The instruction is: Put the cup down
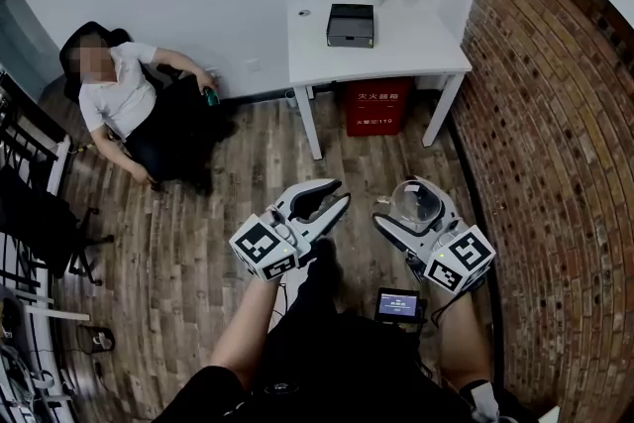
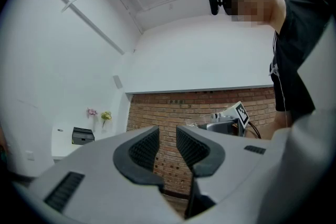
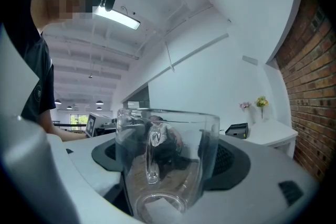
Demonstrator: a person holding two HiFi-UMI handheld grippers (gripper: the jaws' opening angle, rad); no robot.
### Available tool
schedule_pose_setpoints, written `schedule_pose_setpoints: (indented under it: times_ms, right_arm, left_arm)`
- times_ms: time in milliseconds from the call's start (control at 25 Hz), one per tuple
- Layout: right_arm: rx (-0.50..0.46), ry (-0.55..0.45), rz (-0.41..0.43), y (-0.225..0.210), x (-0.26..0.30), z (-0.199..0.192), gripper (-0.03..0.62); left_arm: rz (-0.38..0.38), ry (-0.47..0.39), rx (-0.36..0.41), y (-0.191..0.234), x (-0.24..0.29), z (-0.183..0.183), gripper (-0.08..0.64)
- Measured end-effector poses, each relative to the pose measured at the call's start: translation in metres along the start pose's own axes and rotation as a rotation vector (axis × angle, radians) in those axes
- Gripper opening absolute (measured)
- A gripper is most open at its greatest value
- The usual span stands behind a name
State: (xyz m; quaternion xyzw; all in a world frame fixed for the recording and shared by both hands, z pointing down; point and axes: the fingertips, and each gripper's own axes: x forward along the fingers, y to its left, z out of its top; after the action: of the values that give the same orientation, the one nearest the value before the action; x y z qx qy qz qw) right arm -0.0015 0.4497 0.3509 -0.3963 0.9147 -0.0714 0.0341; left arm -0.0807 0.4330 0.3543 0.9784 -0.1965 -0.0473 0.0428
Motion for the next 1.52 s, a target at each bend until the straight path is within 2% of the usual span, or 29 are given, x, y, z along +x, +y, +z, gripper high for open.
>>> schedule_pose_setpoints:
  times_ms: [400, 680, 1160, 1520]
  right_arm:
    - [0.008, 0.021, -0.067, -0.066, 0.049, -0.001, 0.420]
    - [-0.013, 0.030, -0.084, -0.107, 0.121, 0.011, 0.420]
    - [0.011, 0.058, -0.101, -0.176, 0.241, 0.019, 0.420]
    - [0.027, 0.073, -0.118, -0.203, 0.287, 0.014, 0.420]
  left_arm:
    - [-0.059, 0.010, -0.022, 0.077, 0.049, -0.006, 0.106]
    - [-0.087, 0.022, -0.009, 0.154, 0.071, 0.005, 0.106]
    - [-0.117, 0.033, -0.042, 0.284, 0.097, 0.012, 0.106]
    - [-0.167, 0.047, -0.077, 0.327, 0.106, 0.005, 0.106]
